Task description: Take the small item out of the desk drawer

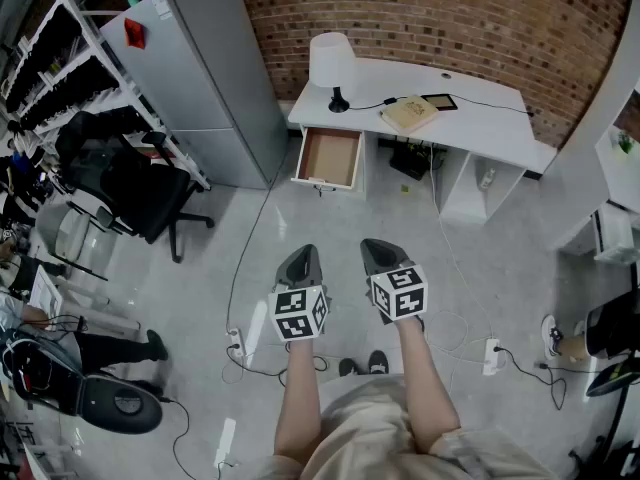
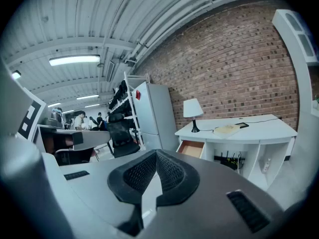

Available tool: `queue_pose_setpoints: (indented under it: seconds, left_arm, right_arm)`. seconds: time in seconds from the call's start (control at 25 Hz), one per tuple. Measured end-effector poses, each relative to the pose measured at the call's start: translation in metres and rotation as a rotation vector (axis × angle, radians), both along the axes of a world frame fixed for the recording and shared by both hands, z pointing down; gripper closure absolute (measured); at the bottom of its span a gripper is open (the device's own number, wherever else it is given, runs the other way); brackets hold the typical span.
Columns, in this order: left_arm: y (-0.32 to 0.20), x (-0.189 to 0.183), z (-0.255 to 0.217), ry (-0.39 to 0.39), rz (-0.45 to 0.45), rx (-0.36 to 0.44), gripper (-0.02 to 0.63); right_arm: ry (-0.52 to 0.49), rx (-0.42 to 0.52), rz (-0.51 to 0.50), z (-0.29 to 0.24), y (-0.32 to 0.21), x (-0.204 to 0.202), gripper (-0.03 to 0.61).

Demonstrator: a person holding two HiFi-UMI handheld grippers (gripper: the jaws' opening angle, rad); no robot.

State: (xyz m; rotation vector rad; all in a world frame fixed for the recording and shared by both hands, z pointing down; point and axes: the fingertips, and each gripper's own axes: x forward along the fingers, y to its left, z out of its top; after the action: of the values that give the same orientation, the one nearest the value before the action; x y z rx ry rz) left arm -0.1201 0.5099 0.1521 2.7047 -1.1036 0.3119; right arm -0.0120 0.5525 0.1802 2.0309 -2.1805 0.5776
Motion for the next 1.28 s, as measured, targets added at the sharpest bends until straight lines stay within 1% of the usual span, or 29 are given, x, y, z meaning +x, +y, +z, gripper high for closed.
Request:
queue_pose_setpoints:
  seconds: [0.2,0.4,0.48,0.56,0.64,0.72,0.88,1.04,1.16,1.28]
  left_arm:
    - [0.001,0.008,-0.002,0.009,-0.009,0.005,0.597]
    - [0.003,0.021,-0.003,-0.001,-0.01,0.01,0.597]
    - [0.006,0.02,-0.003,-0.006,-0.02,0.011,0.597]
    - [0.01,0.014,-0.002,-0.004,-0.043,0.01,0.597]
    - [0.014,0.007,0.0,0.002,-0.068,0.011,0.597]
    - [0.016,0.005,0.003,0.0,-0.082,0.015,0.597]
    - [0.015,0.009,0.014,-0.029,-0.097,0.0,0.597]
    - [0.004,0.022,0.019,-0.037,-0.096,-0.018,0.597]
    - [-0.011,0.037,0.016,-0.042,-0.081,-0.011,0.597]
    - [-0.028,0.051,0.013,-0.028,-0.075,-0.013,0.597]
  right_arm:
    - [0.004,0.01,-0.015,-0.002,-0.001,0.003,0.554]
    - [0.0,0.017,-0.008,-0.001,-0.001,0.019,0.554]
    - [-0.003,0.033,0.0,-0.001,0.0,0.026,0.554]
    - [-0.03,0.052,-0.006,0.0,0.004,0.027,0.554]
    - [-0.063,0.072,-0.034,0.001,0.009,0.026,0.554]
    - [-0.076,0.081,-0.057,0.003,0.012,0.029,0.554]
    - [-0.107,0.078,-0.039,0.006,0.017,0.047,0.554]
    - [-0.1,0.07,-0.029,0.007,0.012,0.069,0.554]
    - [-0.088,0.072,-0.033,0.004,0.002,0.084,0.554]
    - [-0.067,0.064,-0.047,0.002,-0.011,0.095,0.554]
